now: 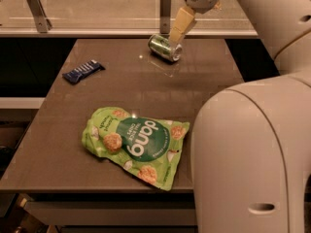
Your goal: Place green can upright
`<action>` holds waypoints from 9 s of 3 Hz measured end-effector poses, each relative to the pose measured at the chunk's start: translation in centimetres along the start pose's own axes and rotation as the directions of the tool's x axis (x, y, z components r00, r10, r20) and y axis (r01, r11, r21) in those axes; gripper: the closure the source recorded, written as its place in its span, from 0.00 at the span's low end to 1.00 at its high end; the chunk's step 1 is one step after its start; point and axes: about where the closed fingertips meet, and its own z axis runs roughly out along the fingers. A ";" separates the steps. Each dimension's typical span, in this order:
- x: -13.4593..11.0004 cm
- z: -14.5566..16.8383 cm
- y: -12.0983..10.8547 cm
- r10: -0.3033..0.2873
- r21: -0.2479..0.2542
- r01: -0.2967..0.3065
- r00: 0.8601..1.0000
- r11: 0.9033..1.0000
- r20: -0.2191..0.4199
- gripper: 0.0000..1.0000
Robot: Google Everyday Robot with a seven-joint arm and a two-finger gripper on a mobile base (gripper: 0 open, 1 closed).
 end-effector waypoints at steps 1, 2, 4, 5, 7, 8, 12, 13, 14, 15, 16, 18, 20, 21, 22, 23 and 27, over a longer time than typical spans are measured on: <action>0.5 0.4 -0.5 0.020 -0.006 -0.020 1.000 1.000 0.015 0.00; 0.0 0.9 -0.3 0.008 -0.012 -0.008 1.000 1.000 0.003 0.00; -3.4 2.5 0.9 -0.059 -0.025 0.059 0.998 0.998 -0.029 0.00; -4.8 3.2 1.3 -0.081 -0.027 0.080 0.996 0.996 -0.031 0.00; -6.3 5.2 1.8 -0.095 -0.049 0.094 0.995 0.994 -0.024 0.00; -6.1 6.4 1.7 -0.083 -0.071 0.082 0.996 0.994 -0.020 0.00; -6.8 8.1 2.7 -0.085 -0.106 0.081 0.996 0.991 -0.031 0.00; -7.1 8.8 3.4 -0.062 -0.123 0.057 0.997 0.991 -0.041 0.00; -7.0 9.3 3.5 -0.023 -0.132 0.016 0.998 0.991 -0.052 0.00; -6.9 9.7 3.6 0.014 -0.139 -0.022 0.998 0.990 -0.063 0.00; -7.1 10.0 3.8 0.030 -0.141 -0.039 0.997 0.989 -0.069 0.00; -7.7 10.4 4.4 0.027 -0.142 -0.037 0.997 0.989 -0.076 0.00; -8.0 11.1 5.1 0.012 -0.149 -0.025 0.996 0.988 -0.087 0.00; -8.3 11.9 5.7 -0.012 -0.169 -0.003 0.996 0.986 -0.090 0.00; -8.3 11.9 5.7 -0.013 -0.170 -0.003 0.996 0.985 -0.090 0.00; -9.2 12.4 5.4 -0.008 -0.157 -0.002 0.998 0.988 -0.059 0.18; -10.8 13.9 5.1 -0.001 -0.139 0.000 1.000 0.990 -0.011 1.00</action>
Offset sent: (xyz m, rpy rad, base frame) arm 0.0027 -0.0003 -0.0020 -0.0087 0.0554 0.0054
